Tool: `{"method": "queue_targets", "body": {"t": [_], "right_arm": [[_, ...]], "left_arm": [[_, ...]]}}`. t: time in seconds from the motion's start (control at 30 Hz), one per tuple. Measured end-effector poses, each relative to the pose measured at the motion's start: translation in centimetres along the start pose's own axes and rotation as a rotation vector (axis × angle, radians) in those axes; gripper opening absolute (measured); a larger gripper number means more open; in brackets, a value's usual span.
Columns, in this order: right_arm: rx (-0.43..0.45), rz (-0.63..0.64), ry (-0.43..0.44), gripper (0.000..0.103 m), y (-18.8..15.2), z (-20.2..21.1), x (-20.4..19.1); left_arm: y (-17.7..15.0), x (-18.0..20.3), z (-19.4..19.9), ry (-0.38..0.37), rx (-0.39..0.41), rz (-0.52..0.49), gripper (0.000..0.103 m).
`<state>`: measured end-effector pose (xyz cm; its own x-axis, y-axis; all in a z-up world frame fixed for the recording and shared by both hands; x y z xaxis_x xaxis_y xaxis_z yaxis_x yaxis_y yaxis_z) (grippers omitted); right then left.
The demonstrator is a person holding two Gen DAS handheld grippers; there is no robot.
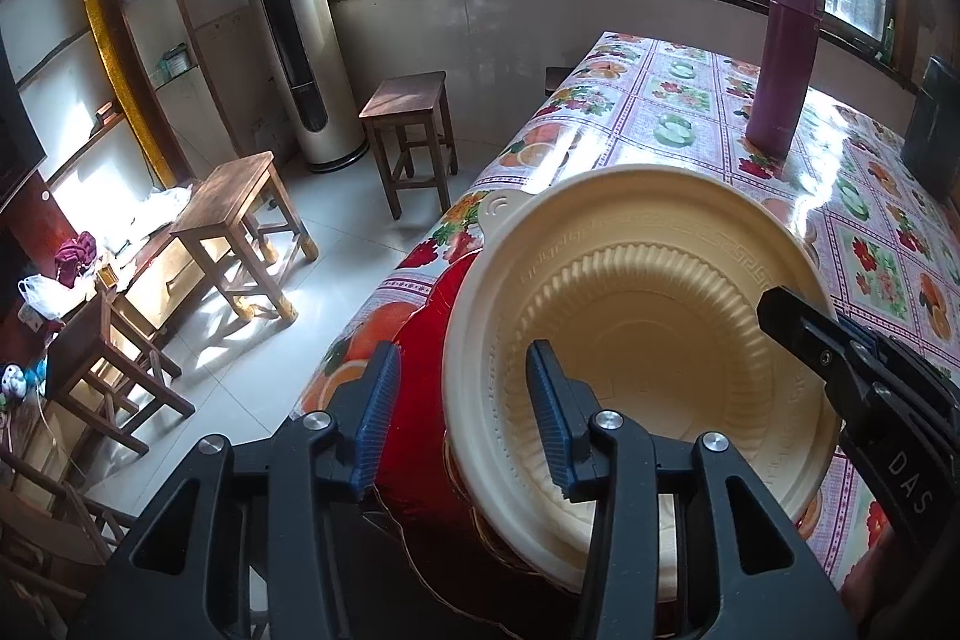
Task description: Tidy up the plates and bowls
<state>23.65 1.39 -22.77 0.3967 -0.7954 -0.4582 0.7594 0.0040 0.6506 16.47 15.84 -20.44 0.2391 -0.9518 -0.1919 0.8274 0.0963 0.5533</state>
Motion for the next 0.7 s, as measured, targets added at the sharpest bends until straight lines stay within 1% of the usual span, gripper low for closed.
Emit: {"method": "queue_targets", "body": {"t": [0.07, 0.13, 0.2, 0.27, 0.3, 0.4, 0.57, 0.6, 0.7], "right_arm": [[0.011, 0.002, -0.002, 0.018, 0.2, 0.3, 0.0], [0.024, 0.005, -0.011, 0.023, 0.3, 0.6, 0.2], [0.041, 0.001, -0.018, 0.026, 0.6, 1.0, 0.3], [0.067, -0.01, -0.022, 0.026, 1.0, 1.5, 0.5], [0.085, -0.015, -0.031, 0.027, 1.3, 1.8, 0.7], [0.114, -0.03, -0.057, 0.045, 1.8, 2.2, 1.5], [0.07, -0.025, -0.075, 0.046, 1.2, 1.4, 1.9], [0.072, -0.028, -0.069, 0.046, 1.2, 1.5, 1.9], [0.126, -0.026, -0.069, 0.046, 1.9, 2.5, 2.0]], "left_arm": [[0.2, -0.3, 0.2, 0.009, 0.01, 0.001, 0.046], [0.3, -0.7, 0.3, 0.018, 0.016, 0.004, 0.046], [0.4, -1.0, 0.4, 0.029, 0.022, 0.012, 0.048], [0.4, -1.4, 0.5, 0.043, 0.03, 0.018, 0.056], [0.4, -1.6, 0.5, 0.049, 0.033, 0.023, 0.057], [0.4, -2.0, 0.7, 0.056, 0.039, 0.034, 0.059], [0.4, -2.0, 0.9, 0.054, 0.043, 0.027, 0.059], [0.4, -1.9, 1.1, 0.054, 0.046, 0.025, 0.059], [0.5, -1.6, 1.5, 0.054, 0.056, 0.02, 0.059]]}}
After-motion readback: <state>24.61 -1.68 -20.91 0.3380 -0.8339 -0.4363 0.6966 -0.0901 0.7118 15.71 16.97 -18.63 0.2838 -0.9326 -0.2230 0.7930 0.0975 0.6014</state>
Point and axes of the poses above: each gripper's, at about its wrist camera, not at the fingertips, and z roughly against the way its jaws point, x to its right, y to its top, the point moved 10 cm from there along -z, roughly the way its jaws point, and after that the axes turned 1 degree about z, right-handed, at the moved point
